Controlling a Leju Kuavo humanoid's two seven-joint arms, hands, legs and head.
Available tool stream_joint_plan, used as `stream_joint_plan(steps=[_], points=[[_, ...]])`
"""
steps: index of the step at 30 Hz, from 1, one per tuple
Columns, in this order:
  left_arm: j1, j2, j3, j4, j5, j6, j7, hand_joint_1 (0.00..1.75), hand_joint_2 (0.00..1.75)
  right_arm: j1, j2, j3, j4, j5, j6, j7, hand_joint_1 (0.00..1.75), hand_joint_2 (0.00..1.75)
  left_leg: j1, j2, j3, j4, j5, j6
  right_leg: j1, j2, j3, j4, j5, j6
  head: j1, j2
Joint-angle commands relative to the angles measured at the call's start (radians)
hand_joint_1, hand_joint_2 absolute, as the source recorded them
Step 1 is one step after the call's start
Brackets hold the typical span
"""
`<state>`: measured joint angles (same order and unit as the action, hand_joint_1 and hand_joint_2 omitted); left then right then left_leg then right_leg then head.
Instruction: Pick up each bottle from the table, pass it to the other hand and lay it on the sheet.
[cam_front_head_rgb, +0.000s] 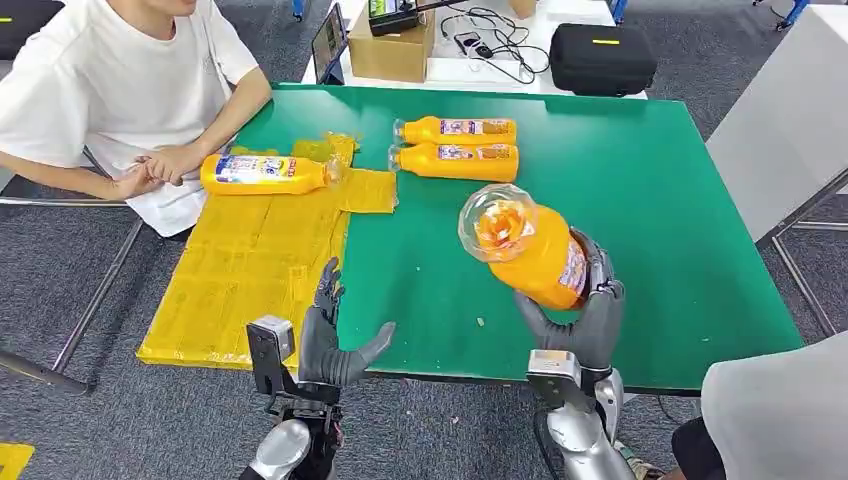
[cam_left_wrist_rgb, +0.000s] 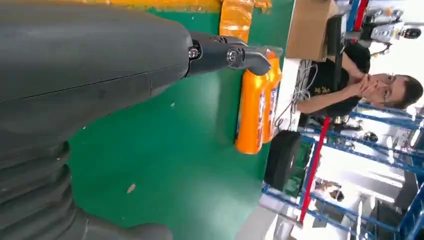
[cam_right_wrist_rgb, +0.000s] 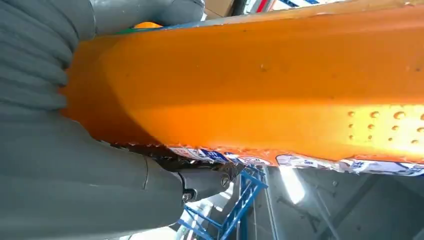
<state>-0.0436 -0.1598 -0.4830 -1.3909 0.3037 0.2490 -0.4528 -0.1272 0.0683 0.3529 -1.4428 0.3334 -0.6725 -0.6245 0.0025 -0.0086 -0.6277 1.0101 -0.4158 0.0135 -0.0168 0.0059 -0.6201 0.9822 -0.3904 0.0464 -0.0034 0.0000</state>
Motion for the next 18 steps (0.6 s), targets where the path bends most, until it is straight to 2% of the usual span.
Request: stream_joint_plan(steps=[1, 3, 5, 6, 7, 9, 12, 15, 18], points=[[0.031, 0.049, -0.018, -0.049, 0.12, -0.182, 0.008, 0.0, 1.75, -0.034, 0.008, -0.033, 0.026, -0.048, 0.063, 0.025, 1.75, 1.75, 0.0, 0.002, 0.003, 0.0, -0.001, -0.001, 0.0, 0.001, 0.002, -0.001, -0.001, -0.001, 0.0, 0.0], [0.031, 0.056, -0.031, -0.04, 0.084, -0.216, -0.022, 0.0, 1.75, -0.04, 0.013, -0.026, 0.054, -0.064, 0.112, 0.028, 1.75, 1.75, 0.001, 0.003, 0.007, 0.0, -0.003, -0.001, 0.001, 0.001, 0.006, 0.0, -0.003, -0.003, 0.0, 0.0], [0.03, 0.056, -0.044, -0.023, 0.031, -0.241, -0.083, 0.0, 1.75, -0.058, 0.021, -0.004, 0.099, -0.057, 0.155, 0.03, 1.75, 1.75, 0.0, 0.001, 0.003, -0.001, -0.001, -0.001, 0.0, 0.001, 0.003, -0.001, -0.001, -0.002, 0.0, 0.0], [0.017, 0.081, -0.086, -0.024, -0.009, -0.317, -0.135, 0.0, 1.75, -0.094, -0.015, 0.087, 0.157, -0.017, 0.298, 0.12, 1.75, 1.75, 0.0, 0.001, 0.003, -0.001, -0.001, 0.0, 0.0, 0.001, 0.002, -0.001, 0.0, -0.001, 0.0, 0.0], [0.023, 0.064, -0.077, -0.006, -0.025, -0.336, -0.149, 0.0, 1.75, -0.125, 0.036, 0.108, 0.244, 0.016, 0.355, 0.118, 1.75, 1.75, 0.001, 0.003, 0.007, -0.001, -0.003, -0.001, 0.001, 0.002, 0.007, -0.001, -0.002, -0.003, 0.0, 0.0], [0.021, 0.06, -0.084, 0.0, -0.048, -0.343, -0.159, 0.0, 1.75, -0.154, 0.071, 0.146, 0.34, 0.029, 0.365, 0.106, 1.75, 1.75, 0.0, 0.006, 0.004, -0.002, -0.002, -0.001, 0.001, 0.005, 0.003, -0.001, 0.0, -0.002, 0.0, 0.0], [0.011, 0.071, -0.112, -0.009, -0.145, -0.328, -0.194, 0.0, 1.75, -0.198, 0.089, 0.236, 0.459, 0.053, 0.413, 0.129, 1.75, 1.75, 0.001, 0.009, 0.01, -0.003, -0.003, -0.002, 0.002, 0.007, 0.008, -0.002, -0.001, -0.003, 0.0, 0.0], [0.006, 0.07, -0.114, -0.023, -0.139, -0.354, -0.188, 0.0, 1.75, -0.213, 0.098, 0.255, 0.498, 0.07, 0.413, 0.142, 1.75, 1.75, 0.001, 0.002, 0.005, -0.002, -0.001, -0.001, 0.002, 0.001, 0.005, -0.001, -0.001, -0.002, 0.0, 0.0], [0.003, 0.062, -0.111, -0.028, -0.1, -0.382, -0.172, 0.0, 1.75, -0.22, 0.101, 0.26, 0.519, 0.075, 0.423, 0.15, 1.75, 1.75, 0.002, 0.003, 0.006, -0.001, -0.001, -0.001, 0.002, 0.001, 0.005, -0.001, -0.002, -0.002, 0.0, 0.0]])
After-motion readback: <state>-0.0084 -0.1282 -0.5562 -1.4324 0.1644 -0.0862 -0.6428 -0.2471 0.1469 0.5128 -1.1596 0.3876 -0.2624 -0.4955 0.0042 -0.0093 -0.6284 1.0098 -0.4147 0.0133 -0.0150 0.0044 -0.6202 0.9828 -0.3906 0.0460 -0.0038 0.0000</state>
